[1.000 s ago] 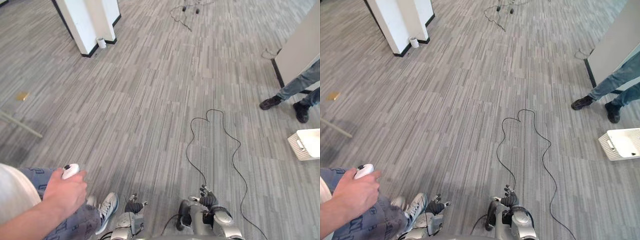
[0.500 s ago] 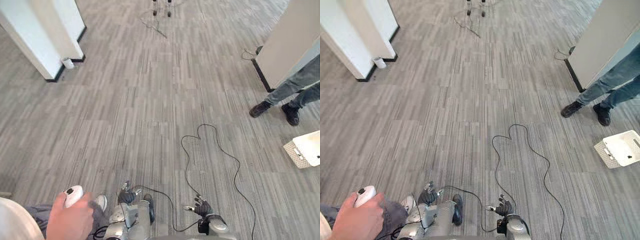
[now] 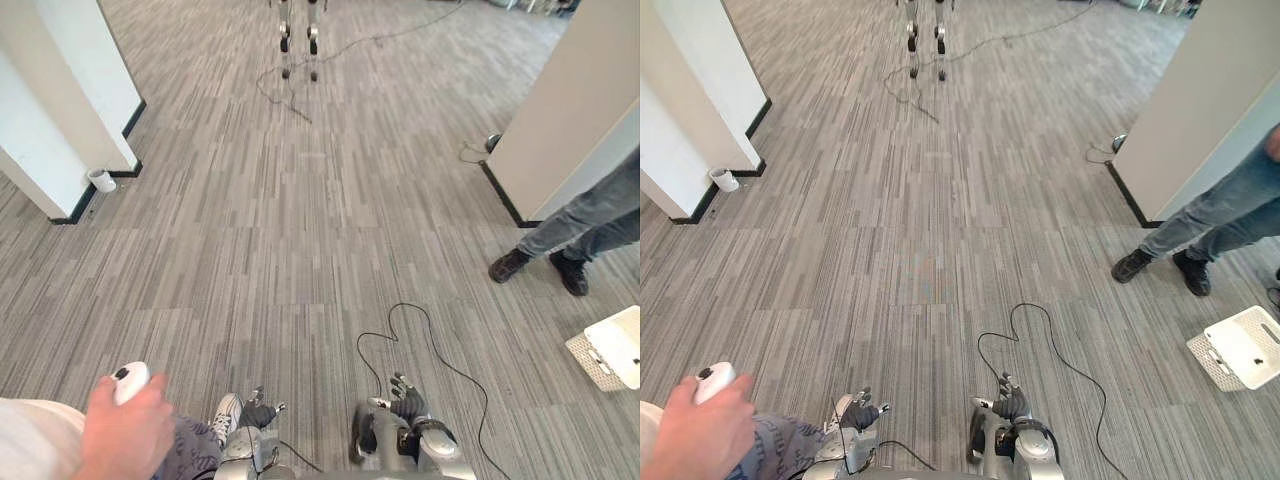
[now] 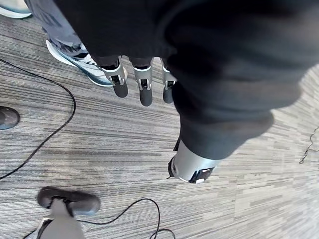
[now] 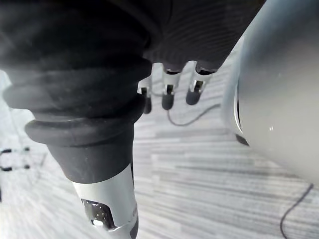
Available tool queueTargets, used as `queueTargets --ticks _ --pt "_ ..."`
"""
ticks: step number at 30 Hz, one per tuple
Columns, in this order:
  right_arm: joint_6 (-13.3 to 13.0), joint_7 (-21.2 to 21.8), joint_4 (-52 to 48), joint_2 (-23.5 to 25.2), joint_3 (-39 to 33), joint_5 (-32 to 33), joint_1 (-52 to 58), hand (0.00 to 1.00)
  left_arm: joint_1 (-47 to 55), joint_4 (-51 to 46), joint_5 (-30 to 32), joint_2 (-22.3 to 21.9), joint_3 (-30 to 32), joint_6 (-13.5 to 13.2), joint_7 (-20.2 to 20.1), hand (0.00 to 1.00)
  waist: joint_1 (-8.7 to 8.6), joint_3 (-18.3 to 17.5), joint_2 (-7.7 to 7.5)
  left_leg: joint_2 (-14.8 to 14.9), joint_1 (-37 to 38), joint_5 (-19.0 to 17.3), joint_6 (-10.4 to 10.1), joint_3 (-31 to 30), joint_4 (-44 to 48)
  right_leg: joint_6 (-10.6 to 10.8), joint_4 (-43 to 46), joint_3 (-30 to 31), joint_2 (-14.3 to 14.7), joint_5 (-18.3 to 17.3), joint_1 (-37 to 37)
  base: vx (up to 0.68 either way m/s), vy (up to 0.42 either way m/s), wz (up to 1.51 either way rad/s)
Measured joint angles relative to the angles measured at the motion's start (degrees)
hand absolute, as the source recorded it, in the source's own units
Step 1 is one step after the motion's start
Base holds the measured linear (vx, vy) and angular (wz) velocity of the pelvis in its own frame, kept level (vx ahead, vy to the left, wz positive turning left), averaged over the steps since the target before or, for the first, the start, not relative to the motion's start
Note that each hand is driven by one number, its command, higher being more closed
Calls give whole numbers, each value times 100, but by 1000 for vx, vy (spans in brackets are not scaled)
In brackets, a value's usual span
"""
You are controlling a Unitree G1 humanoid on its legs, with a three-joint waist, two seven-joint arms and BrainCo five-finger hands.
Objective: Organize washtable
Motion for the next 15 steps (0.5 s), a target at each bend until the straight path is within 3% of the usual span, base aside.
queueTargets --ticks 1,4,6,7,8,9,10,11,12,13,15 --pt "11 -75 -69 -32 -6 -30 22 0 1 -8 4 -139 -27 -9 -7 0 -10 9 50 9 -6 211 -202 -197 -9 11 191 -57 -61 -307 -22 537 -146 28" --pt "29 -104 -153 -65 25 -32 37 0 5 -2 13 -193 -269 26 2 0 -93 -5 128 170 -129 482 -331 -489 588 -54 250 -270 -6 -782 282 509 -167 31" --pt "41 -93 -405 -111 137 -32 243 0 -12 -49 59 -192 -269 55 -9 0 -137 3 133 312 -672 744 -667 -746 2033 -46 -44 -422 92 -915 736 445 -140 27" --pt "38 -74 -491 -189 274 -29 324 0 10 -114 60 -183 -256 54 -10 0 -120 16 149 433 -1146 1273 -1001 -807 3155 -59 -359 -391 211 -957 1099 315 -80 -4" --pt "39 -71 -503 -227 310 -28 342 0 22 -136 62 -139 -239 55 -10 0 -91 16 180 508 -1403 1279 -1054 -802 3731 -72 -504 -374 284 -967 1266 417 -48 -19" --pt "58 -80 -490 -257 297 -7 379 0 7 -269 59 -127 -217 50 -10 0 -17 45 234 702 -2160 985 -603 -674 4951 -135 -875 -293 420 -1051 1768 318 1 -16" --pt "62 -80 -480 -257 296 -2 383 0 5 -307 59 -121 -218 51 -11 0 4 54 213 705 -2273 928 -532 -635 5045 -128 -934 -279 420 -1059 1850 372 8 -21" --pt "88 -75 -417 -249 298 53 408 0 19 -441 57 -99 -219 42 -10 0 69 61 94 718 -2715 778 -314 -470 5086 -107 -1177 -225 409 -1067 2167 325 12 -25" --pt "86 -79 -356 -251 291 148 417 0 39 -570 51 -94 -212 14 -14 0 167 58 85 710 -3056 616 -101 -337 4791 -4 -1357 -147 377 -1032 2436 405 39 -40" --pt "103 -84 -261 -261 286 250 392 0 78 -668 45 -103 -191 -24 -15 0 223 62 84 637 -3262 506 12 -304 4364 -7 -1463 -38 339 -1045 2604 355 67 -44" --pt "106 -89 -183 -252 261 333 352 0 128 -840 28 -119 -149 -81 -17 0 347 57 72 413 -3506 475 -19 -419 3237 112 -1612 177 194 -1105 2819 364 166 -63"
